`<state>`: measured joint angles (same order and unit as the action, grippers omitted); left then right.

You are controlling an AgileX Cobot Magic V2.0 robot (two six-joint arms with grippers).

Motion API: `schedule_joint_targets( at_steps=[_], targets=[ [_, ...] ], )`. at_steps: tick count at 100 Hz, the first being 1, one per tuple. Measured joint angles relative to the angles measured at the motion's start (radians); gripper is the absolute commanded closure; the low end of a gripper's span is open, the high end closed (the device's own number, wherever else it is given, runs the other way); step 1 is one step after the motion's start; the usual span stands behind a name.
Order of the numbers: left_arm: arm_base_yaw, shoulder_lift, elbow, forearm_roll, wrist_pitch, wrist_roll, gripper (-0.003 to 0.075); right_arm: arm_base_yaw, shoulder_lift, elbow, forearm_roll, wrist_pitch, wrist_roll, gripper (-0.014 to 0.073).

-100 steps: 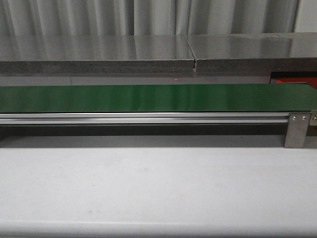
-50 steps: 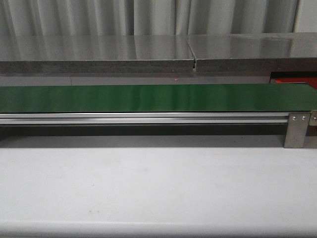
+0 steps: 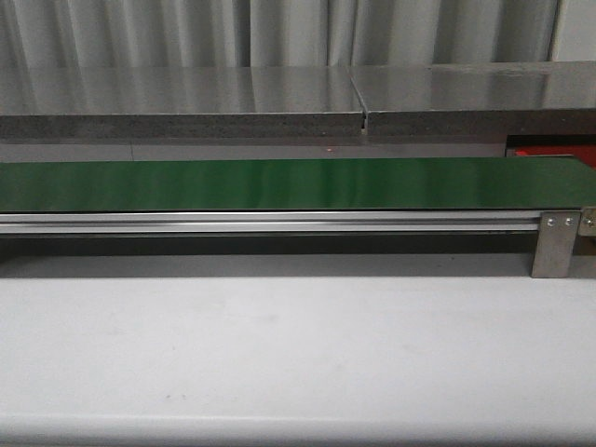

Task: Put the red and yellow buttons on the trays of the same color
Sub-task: 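Carry the red button with the right gripper into the red tray, release, then raise the right gripper away from the trays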

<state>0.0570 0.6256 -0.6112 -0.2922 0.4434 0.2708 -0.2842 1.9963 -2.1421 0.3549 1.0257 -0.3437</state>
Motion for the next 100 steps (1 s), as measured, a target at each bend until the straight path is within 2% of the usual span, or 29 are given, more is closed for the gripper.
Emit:
schedule_joint_targets(
  at_steps=[13, 26, 44, 68, 86, 100],
  targets=[
    [0.000, 0.000, 0.000, 0.000, 0.000, 0.000, 0.0739, 0.086, -0.075, 0.000, -0.105, 0.024, 0.040, 0.0103],
    [0.000, 0.000, 0.000, 0.000, 0.000, 0.000, 0.0739, 0.150, -0.149, 0.005, -0.150, 0.047, 0.051, 0.0103],
    [0.000, 0.000, 0.000, 0.000, 0.000, 0.000, 0.0739, 0.204, -0.297, 0.128, -0.178, 0.037, 0.052, 0.0103],
    [0.000, 0.000, 0.000, 0.000, 0.000, 0.000, 0.0739, 0.208, -0.584, 0.570, -0.187, -0.158, 0.054, 0.0103],
    [0.000, 0.000, 0.000, 0.000, 0.000, 0.000, 0.0739, 0.208, -0.865, 0.947, -0.187, -0.343, 0.054, 0.0103],
    [0.000, 0.000, 0.000, 0.000, 0.000, 0.000, 0.0739, 0.208, -1.071, 1.192, -0.185, -0.428, 0.054, 0.0103]
  ],
)
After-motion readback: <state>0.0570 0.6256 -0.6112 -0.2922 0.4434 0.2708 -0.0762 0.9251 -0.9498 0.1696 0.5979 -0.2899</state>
